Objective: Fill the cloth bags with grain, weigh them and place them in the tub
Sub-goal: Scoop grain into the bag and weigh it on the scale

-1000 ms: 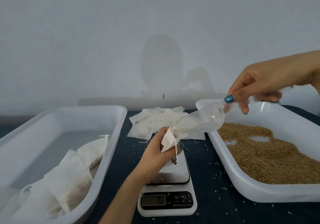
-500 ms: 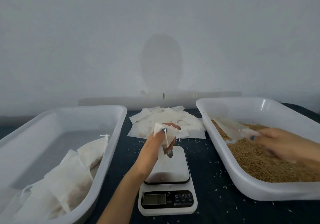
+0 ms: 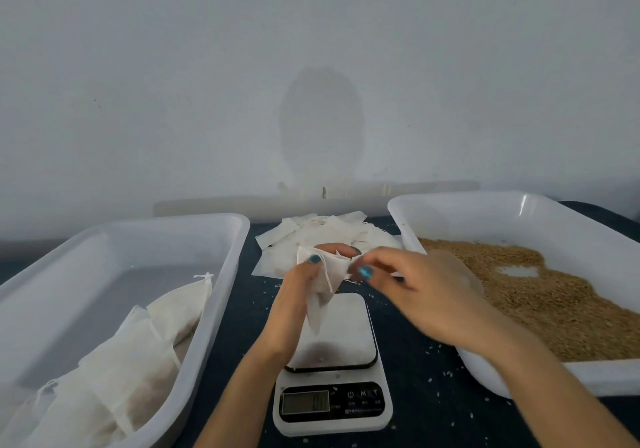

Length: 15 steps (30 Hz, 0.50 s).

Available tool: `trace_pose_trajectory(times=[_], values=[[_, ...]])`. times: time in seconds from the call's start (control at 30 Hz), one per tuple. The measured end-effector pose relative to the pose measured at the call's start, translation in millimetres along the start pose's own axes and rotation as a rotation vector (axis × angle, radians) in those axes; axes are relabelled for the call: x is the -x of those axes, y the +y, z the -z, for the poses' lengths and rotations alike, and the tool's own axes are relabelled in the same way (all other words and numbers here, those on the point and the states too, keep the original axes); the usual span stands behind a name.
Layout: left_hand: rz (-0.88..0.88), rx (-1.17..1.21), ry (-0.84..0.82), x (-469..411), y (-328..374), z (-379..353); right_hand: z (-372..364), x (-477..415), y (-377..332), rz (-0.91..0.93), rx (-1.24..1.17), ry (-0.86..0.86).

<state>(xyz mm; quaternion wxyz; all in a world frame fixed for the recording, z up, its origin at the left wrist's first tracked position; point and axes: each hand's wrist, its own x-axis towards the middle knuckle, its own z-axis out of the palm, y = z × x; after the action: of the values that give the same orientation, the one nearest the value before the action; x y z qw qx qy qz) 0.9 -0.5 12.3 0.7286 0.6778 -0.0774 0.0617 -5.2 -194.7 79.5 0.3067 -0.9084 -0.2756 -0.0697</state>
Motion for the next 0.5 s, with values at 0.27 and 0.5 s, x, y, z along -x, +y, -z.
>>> trace_pose_trajectory(times=[0.27, 0.5], values=[[-0.050, 0.046, -0.021, 4, 10, -1, -44, -30, -11, -0.008, -0.727, 0.089], [-0.207, -0.044, -0.078, 1, 12, -1, -56, -38, 2, -0.050, -0.705, 0.409]])
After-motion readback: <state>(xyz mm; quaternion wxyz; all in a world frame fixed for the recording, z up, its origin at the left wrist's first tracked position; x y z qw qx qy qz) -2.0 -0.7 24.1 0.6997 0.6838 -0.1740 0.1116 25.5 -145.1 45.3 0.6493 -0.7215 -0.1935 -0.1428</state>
